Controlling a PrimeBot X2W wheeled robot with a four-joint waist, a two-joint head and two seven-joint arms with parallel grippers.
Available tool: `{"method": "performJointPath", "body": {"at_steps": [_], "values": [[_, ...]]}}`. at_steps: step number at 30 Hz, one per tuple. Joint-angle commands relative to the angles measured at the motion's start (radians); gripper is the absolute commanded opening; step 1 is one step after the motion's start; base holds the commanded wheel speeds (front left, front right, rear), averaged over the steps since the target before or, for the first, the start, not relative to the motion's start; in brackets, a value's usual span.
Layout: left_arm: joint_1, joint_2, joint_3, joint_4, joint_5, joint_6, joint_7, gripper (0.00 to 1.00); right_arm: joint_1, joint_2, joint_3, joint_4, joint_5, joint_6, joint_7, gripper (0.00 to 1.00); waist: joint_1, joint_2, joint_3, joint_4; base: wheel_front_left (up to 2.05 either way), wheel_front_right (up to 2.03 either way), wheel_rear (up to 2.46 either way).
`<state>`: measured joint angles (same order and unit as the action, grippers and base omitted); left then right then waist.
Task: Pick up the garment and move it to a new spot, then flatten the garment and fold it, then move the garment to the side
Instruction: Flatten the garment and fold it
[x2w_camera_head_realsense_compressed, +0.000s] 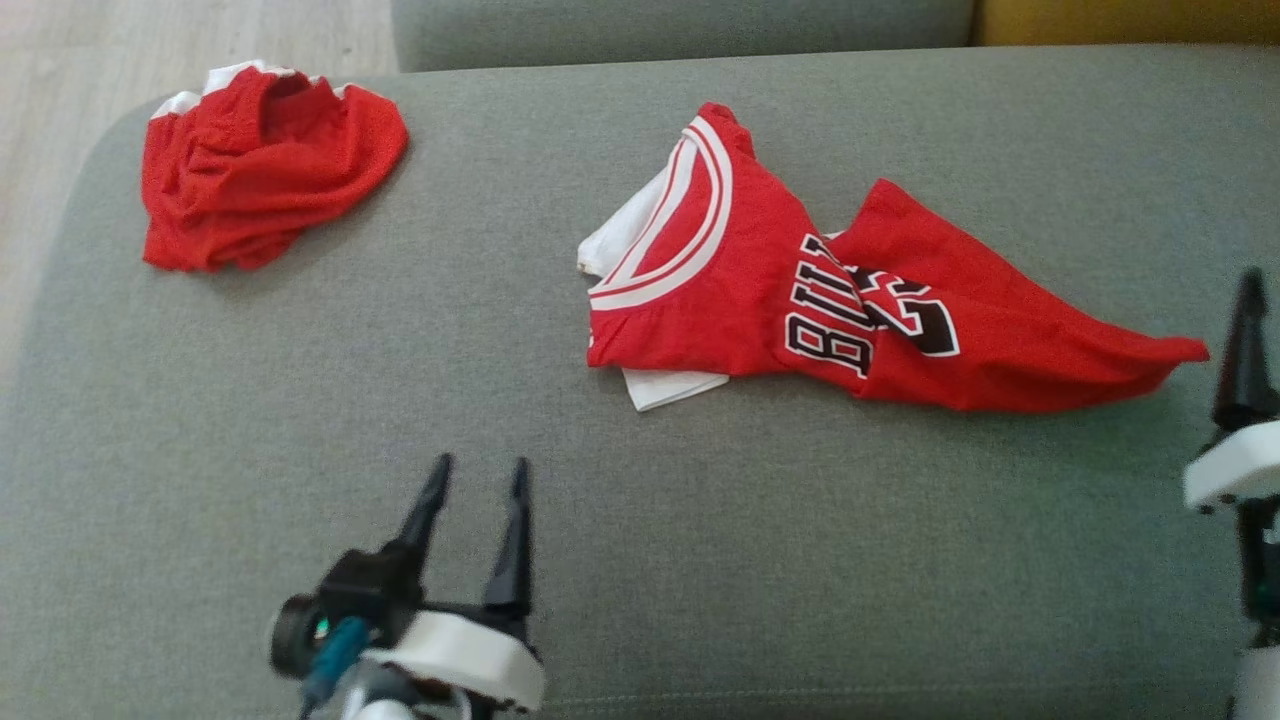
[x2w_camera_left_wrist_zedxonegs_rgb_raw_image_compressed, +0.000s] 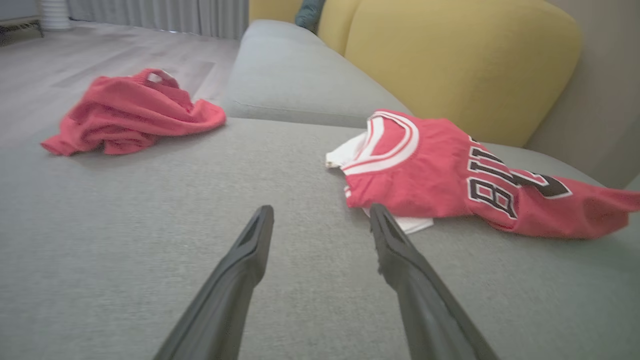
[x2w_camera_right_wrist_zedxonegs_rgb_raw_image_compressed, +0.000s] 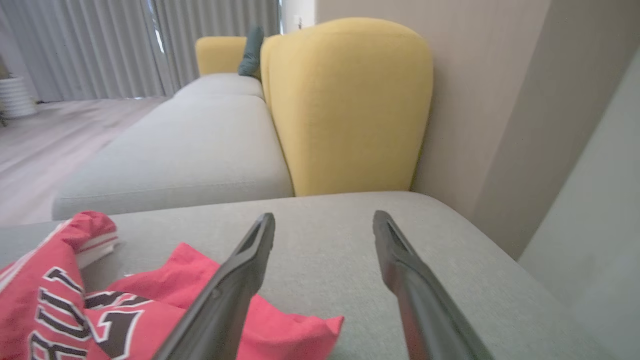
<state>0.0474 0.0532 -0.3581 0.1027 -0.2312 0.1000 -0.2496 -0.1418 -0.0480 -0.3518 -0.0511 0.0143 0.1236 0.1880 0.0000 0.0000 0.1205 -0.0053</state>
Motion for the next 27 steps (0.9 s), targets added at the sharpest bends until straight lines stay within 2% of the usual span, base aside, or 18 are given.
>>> {"method": "performJointPath", "body": {"at_steps": [1, 6, 10, 12, 18, 27], "values": [[-0.071, -0.003, 0.005, -0.010, 0.003, -0.010, -0.012, 1.00, -0.011, -0.006, 0.046, -0.050, 0.016, 0.007, -0.014, 1.00, 0.0000, 0.0000, 0.004, -0.010, 0.00, 0.00, 0.00], [-0.179, -0.003, -0.070, 0.095, -0.016, -0.036, 0.010, 1.00, -0.029, -0.003, 0.100, -0.035, 0.065, 0.007, -0.060, 1.00, 0.0000, 0.0000, 0.024, -0.032, 0.00, 0.00, 0.00], [-0.269, -0.003, -0.119, 0.198, -0.059, -0.040, 0.032, 1.00, -0.057, -0.003, 0.155, 0.010, 0.109, 0.007, -0.115, 1.00, 0.0000, 0.0000, 0.044, -0.060, 0.00, 0.00, 0.00], [-0.323, -0.003, -0.150, 0.277, -0.102, -0.035, 0.046, 1.00, -0.077, -0.002, 0.200, 0.037, 0.133, 0.007, -0.159, 1.00, 0.0000, 0.0000, 0.059, -0.085, 0.00, 0.00, 0.00], [-0.398, -0.003, -0.198, 0.387, -0.196, -0.012, 0.048, 1.00, -0.095, -0.002, 0.261, 0.058, 0.151, 0.007, -0.223, 1.00, 0.0000, 0.0000, 0.086, -0.130, 0.00, 0.00, 0.00], [-0.498, -0.003, -0.230, 0.521, -0.248, 0.031, 0.030, 1.00, -0.099, -0.002, 0.305, 0.041, 0.164, 0.007, -0.253, 1.00, 0.0000, 0.0000, 0.107, -0.179, 0.00, 0.00, 0.00]]}}
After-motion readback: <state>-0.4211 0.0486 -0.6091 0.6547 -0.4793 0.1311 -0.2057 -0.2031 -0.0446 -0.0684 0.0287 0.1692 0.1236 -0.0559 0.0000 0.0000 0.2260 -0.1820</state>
